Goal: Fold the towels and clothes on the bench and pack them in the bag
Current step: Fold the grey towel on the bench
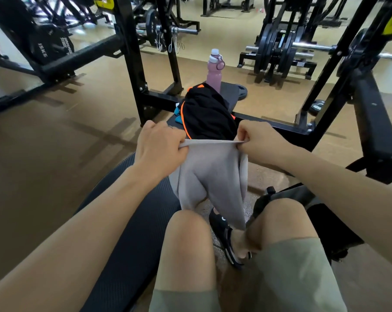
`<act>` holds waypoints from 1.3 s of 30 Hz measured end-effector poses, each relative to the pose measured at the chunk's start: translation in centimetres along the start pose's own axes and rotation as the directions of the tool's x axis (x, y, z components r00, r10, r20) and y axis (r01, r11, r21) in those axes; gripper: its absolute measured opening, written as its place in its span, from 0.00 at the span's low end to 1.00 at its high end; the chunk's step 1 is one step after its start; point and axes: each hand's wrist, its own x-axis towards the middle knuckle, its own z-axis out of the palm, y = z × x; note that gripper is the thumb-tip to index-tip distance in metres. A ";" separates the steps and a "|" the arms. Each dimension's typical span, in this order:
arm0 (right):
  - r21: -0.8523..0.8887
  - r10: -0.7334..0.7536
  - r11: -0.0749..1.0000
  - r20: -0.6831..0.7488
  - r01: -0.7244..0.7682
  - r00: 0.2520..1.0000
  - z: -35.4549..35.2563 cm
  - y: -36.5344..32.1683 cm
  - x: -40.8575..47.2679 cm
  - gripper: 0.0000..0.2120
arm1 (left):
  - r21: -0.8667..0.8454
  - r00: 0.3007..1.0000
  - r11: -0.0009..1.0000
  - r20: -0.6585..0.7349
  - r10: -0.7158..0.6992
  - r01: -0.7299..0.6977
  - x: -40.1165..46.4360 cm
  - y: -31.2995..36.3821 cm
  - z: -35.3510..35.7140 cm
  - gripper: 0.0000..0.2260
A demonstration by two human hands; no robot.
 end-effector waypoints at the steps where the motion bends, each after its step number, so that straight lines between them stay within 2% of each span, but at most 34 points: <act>1: 0.025 0.021 0.999 -0.022 -0.020 1.000 0.3 0.1 0.1 0.04 | 0.064 1.000 0.998 0.006 0.021 -0.021 -0.1 -0.1 0.1 0.12; 3: 0.030 0.020 0.999 -0.030 -0.019 0.999 1.0 -0.1 0.2 0.04 | -0.008 0.998 0.999 0.044 0.044 -0.044 -0.3 0.1 0.6 0.13; 6: 0.009 -0.013 1.000 -0.022 0.014 1.000 1.6 -0.9 0.5 0.05 | -0.317 0.973 0.939 0.221 -0.061 0.130 -0.5 0.4 1.6 0.11; 9: 0.086 -0.022 0.996 -0.089 0.030 0.996 2.1 -1.9 0.7 0.06 | -0.318 0.919 0.919 0.380 -0.104 0.235 -1.2 1.1 1.3 0.07; 11: 0.137 -0.040 0.989 -0.140 0.059 0.989 2.2 -2.7 0.9 0.05 | -0.340 0.904 0.908 0.418 -0.090 0.247 -1.4 2.1 1.1 0.07; 13: 0.189 -0.049 0.978 -0.186 0.085 0.981 2.4 -3.7 1.0 0.04 | -0.392 0.915 0.885 0.395 -0.084 0.251 -1.1 3.1 1.3 0.09; 16: 0.266 -0.056 0.957 -0.221 0.115 0.974 2.9 -4.8 1.0 0.03 | -0.449 0.965 0.870 0.241 -0.101 0.203 0.0 3.8 1.9 0.10; 20: 0.227 -0.048 0.968 -0.244 0.105 0.968 3.2 -3.7 0.5 0.01 | -0.546 0.987 0.823 0.118 -0.107 0.155 1.3 4.0 1.7 0.13; 22: 0.157 -0.038 0.985 -0.233 0.076 0.972 3.5 -2.5 0.4 0.02 | -0.528 0.988 0.836 0.105 -0.111 0.150 1.2 4.0 1.5 0.14; 25: 0.097 -0.024 0.994 -0.190 0.043 0.982 4.2 -1.8 0.3 0.03 | -0.411 0.985 0.897 0.121 -0.124 0.163 0.3 4.1 1.6 0.12; 30: 0.413 0.047 0.911 -0.140 0.016 0.989 3.6 -3.6 0.0 0.05 | -0.369 0.980 0.911 0.137 -0.142 0.184 -0.9 4.5 1.6 0.05; 32: 0.483 0.062 0.876 -0.148 0.017 0.987 3.4 -4.4 0.0 0.05 | -0.348 0.986 0.925 0.118 -0.117 0.151 -1.5 5.2 1.7 0.07; 35: 0.530 0.121 0.848 -0.185 -0.004 0.975 3.0 -5.2 0.2 0.05 | -0.293 0.999 0.956 0.045 -0.017 0.029 -2.3 5.7 2.6 0.17; 37: 0.543 0.143 0.840 -0.227 0.004 0.963 2.7 -5.4 0.5 0.06 | -0.248 0.999 0.969 0.033 0.023 -0.014 -2.4 5.9 2.9 0.12; 39: 0.541 0.148 0.840 -0.263 0.019 0.953 2.2 -5.7 0.6 0.07 | -0.282 0.996 0.956 0.062 -0.068 0.082 -2.5 6.6 2.5 0.19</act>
